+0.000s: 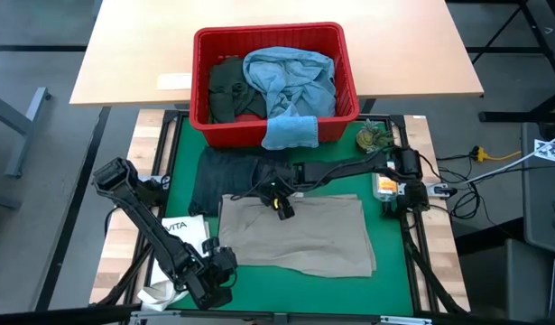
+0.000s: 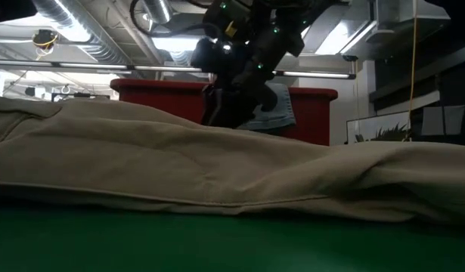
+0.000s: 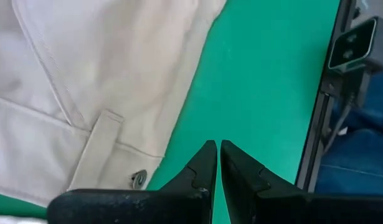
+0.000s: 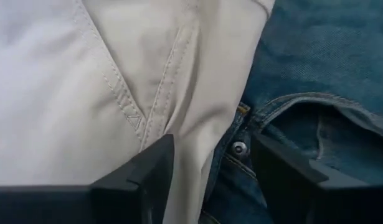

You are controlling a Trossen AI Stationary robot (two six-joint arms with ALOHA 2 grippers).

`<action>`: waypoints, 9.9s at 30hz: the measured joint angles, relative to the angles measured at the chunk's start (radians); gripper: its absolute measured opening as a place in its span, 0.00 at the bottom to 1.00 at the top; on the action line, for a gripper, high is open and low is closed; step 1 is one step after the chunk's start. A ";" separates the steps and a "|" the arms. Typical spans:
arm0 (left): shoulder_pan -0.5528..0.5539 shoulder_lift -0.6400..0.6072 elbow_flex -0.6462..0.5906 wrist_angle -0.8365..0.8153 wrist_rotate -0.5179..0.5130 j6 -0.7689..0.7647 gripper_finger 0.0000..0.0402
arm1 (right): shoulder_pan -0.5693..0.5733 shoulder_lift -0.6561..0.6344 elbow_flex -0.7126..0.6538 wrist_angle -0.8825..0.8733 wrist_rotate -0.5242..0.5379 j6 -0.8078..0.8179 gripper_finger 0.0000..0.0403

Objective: Fold Laundry from Bin
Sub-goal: Fold the brown shorts

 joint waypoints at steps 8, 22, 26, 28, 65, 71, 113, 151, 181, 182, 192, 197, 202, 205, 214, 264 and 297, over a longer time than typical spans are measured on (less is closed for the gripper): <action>0.007 0.000 0.000 0.000 -0.037 0.000 0.05 | 0.001 -0.086 0.002 -0.052 0.087 -0.073 0.55; -0.013 0.085 -0.005 0.008 0.017 -0.052 0.05 | 0.169 -0.115 0.001 -0.538 0.352 -0.007 0.55; -0.010 0.119 -0.005 0.007 0.012 -0.053 0.05 | 0.249 -0.115 0.001 -0.668 0.512 0.111 0.55; -0.004 0.134 -0.005 0.007 0.012 -0.054 0.05 | 0.289 -0.115 0.001 -0.723 0.541 0.191 0.55; 0.290 0.151 0.153 -0.003 -0.106 0.390 0.05 | 0.638 -0.118 -0.304 -0.515 0.349 0.562 0.55; 0.417 0.155 0.153 0.006 -0.092 0.491 0.05 | 0.637 -0.118 -0.304 -0.515 0.349 0.561 0.55; 0.615 0.206 0.296 -0.383 -0.048 0.553 0.04 | 0.637 -0.196 -0.257 -0.647 0.419 0.611 0.55; 0.303 0.204 0.230 -0.288 0.083 0.294 0.05 | 0.504 -0.294 -0.597 -0.727 0.454 0.772 0.55; 0.198 0.345 0.233 -0.455 0.063 0.081 0.05 | 0.619 -0.297 -0.576 -0.663 0.069 0.688 0.55; 0.200 0.344 0.232 -0.479 0.065 0.079 0.05 | 0.625 -0.296 -0.567 -0.662 0.069 0.688 0.55; 0.182 0.309 0.269 -0.532 0.109 0.079 0.04 | 0.645 -0.290 -0.357 -0.669 0.096 0.563 0.55; 0.156 0.290 0.361 -0.537 0.056 0.087 0.04 | 0.655 -0.291 -0.217 -0.790 0.163 0.527 0.55; 0.132 0.290 0.425 -0.542 0.043 0.087 0.04 | 0.707 -0.291 -0.120 -0.841 0.198 0.505 0.55; 0.121 0.290 0.436 -0.527 0.038 0.087 0.04 | 0.760 -0.292 -0.096 -0.829 0.193 0.505 0.55; 0.120 0.290 0.436 -0.406 0.037 0.099 0.05 | 0.954 -0.292 -0.095 -0.561 0.161 0.508 0.55; 0.120 0.290 0.436 -0.205 0.037 0.139 0.46 | 1.191 -0.286 -0.513 -0.001 0.272 0.697 0.55; 0.149 0.290 0.437 0.404 -0.128 0.603 0.38 | 1.039 -0.253 -0.354 -0.136 0.266 0.599 0.06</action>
